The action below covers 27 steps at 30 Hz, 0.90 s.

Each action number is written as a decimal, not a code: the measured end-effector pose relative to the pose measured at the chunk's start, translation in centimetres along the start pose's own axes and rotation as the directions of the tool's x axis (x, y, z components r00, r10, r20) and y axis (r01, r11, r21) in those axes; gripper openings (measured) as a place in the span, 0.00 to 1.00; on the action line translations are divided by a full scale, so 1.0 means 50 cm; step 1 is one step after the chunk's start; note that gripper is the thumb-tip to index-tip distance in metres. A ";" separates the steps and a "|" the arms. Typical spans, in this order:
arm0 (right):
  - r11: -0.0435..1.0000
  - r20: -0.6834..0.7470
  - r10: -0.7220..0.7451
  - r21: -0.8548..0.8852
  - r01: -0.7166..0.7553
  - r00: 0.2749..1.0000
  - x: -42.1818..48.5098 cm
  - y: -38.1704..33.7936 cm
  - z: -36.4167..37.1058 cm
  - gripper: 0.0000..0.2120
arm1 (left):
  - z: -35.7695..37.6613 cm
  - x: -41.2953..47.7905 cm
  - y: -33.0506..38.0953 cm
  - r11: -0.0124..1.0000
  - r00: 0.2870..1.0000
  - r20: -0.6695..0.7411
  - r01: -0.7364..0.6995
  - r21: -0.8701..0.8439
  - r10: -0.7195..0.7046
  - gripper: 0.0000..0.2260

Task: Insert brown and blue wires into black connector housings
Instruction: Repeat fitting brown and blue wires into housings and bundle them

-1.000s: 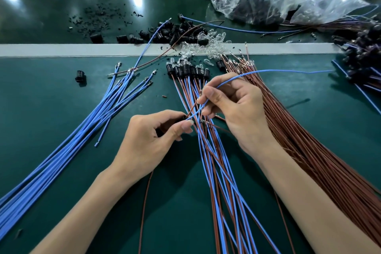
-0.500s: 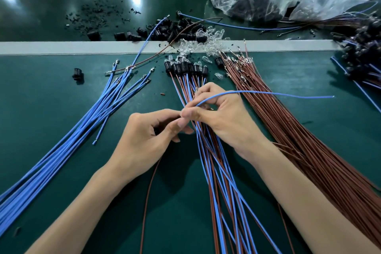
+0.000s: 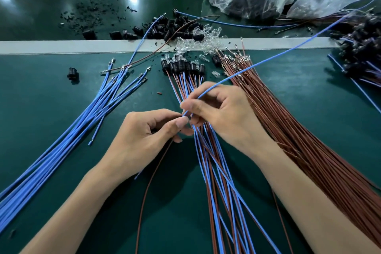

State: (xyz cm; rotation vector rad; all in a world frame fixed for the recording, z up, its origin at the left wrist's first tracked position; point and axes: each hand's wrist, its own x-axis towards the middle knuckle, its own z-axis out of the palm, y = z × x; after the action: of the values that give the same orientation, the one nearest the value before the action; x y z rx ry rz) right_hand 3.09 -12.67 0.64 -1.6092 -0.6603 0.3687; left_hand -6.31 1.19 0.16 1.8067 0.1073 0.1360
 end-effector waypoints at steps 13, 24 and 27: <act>0.998 0.033 0.023 0.059 -0.025 0.999 -0.003 -0.012 0.004 0.06 | 0.004 0.000 -0.003 0.999 1.000 0.007 0.007 0.045 -0.007 0.07; 0.990 -0.010 -0.088 -0.112 0.086 0.996 -0.006 -0.003 0.001 0.11 | 0.004 -0.002 -0.007 0.999 1.000 0.002 0.026 0.025 -0.026 0.09; 0.990 -0.129 -0.129 0.033 0.134 0.983 -0.006 -0.011 -0.003 0.08 | 0.003 -0.001 -0.009 0.999 1.000 0.000 0.017 0.033 -0.017 0.08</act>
State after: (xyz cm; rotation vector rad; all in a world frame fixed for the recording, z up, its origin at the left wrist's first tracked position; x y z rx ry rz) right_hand 2.84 -12.94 1.16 -1.5272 -0.6535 0.1804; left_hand -6.36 1.13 -0.29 1.8382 0.1251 0.1221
